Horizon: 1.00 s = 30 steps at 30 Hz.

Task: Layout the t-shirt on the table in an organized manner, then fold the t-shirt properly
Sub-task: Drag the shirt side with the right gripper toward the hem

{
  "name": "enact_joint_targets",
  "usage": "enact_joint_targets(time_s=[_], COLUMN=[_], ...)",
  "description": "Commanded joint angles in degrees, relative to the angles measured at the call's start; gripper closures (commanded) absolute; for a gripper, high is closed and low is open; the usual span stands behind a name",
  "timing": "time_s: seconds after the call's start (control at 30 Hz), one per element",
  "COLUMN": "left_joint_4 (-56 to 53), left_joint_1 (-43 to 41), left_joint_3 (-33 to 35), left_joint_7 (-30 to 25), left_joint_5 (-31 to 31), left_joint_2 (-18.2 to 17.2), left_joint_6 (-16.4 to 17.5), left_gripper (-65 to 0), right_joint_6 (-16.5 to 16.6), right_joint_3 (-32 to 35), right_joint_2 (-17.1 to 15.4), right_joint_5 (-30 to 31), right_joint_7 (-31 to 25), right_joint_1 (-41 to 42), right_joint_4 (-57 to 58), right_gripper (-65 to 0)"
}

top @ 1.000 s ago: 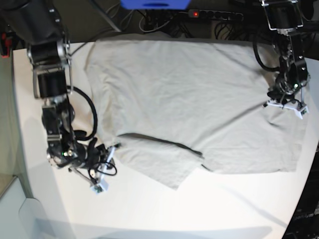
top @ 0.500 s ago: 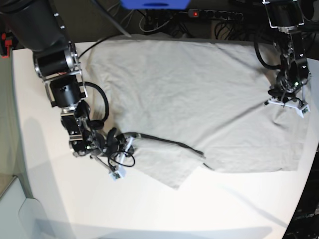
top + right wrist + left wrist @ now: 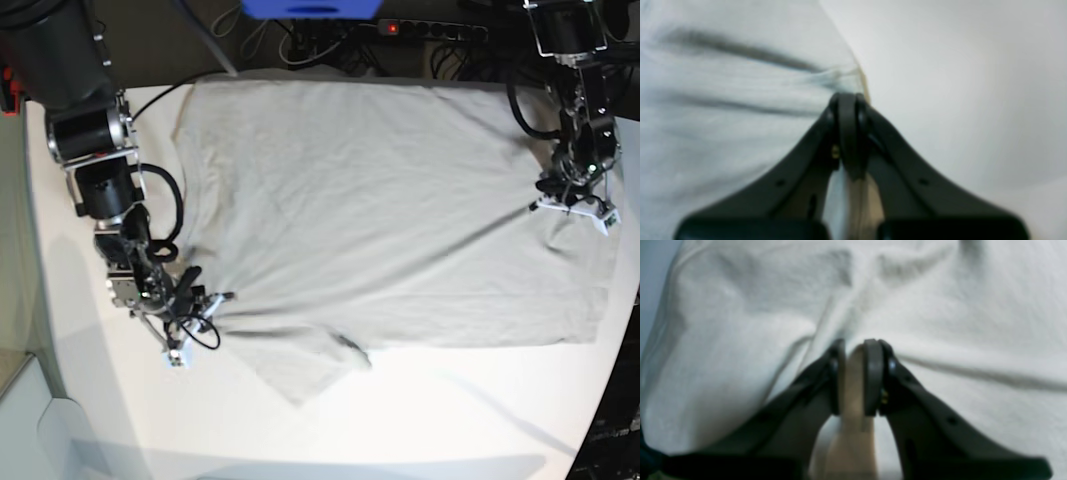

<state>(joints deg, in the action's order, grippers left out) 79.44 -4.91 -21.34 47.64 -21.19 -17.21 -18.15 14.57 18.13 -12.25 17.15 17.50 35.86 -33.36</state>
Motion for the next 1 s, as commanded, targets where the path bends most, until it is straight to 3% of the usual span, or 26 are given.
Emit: enact_joint_targets(time_s=[0.0,0.23,0.5,0.7,0.83,0.97], left_joint_4=[-0.5,0.3,11.3,16.9,18.5,18.5], left_joint_1=[-0.4,1.4,3.3,2.9,2.6,2.0], left_joint_3=[-0.1,-0.1,-0.4,-0.4,-1.2,-7.7], left_joint_7=[4.1,4.7,4.9,4.9,7.3,9.9], left_joint_5=[-1.5,-1.6,-1.7,-1.7,-1.5,-1.6], left_joint_2=[0.1,0.1,1.6,1.8,1.3,1.5], left_joint_6=[-0.4,-0.4,-0.4,-0.4,-0.4,-0.4], left_gripper=[-10.3,-10.3,-10.3,-10.3,-10.3,-10.3], right_joint_6=[-2.3,-2.2,-2.0,3.5,7.3,10.0], right_joint_3=[-0.2,-0.2,-0.3,-4.0,-7.9,-9.7], right_joint_2=[-0.7,-1.2,-2.5,-2.7,-3.9,-3.1], right_joint_5=[-0.6,-0.5,-0.3,-0.3,-0.3,-0.3], right_joint_7=[0.8,0.8,1.6,6.6,13.1,18.9], right_joint_1=[1.4,2.5,3.9,3.7,-1.1,-8.2], right_joint_4=[-0.3,-0.4,-0.4,-4.0,-15.7,-31.8], right_gripper=[0.0,0.0,0.0,0.0,0.0,0.0])
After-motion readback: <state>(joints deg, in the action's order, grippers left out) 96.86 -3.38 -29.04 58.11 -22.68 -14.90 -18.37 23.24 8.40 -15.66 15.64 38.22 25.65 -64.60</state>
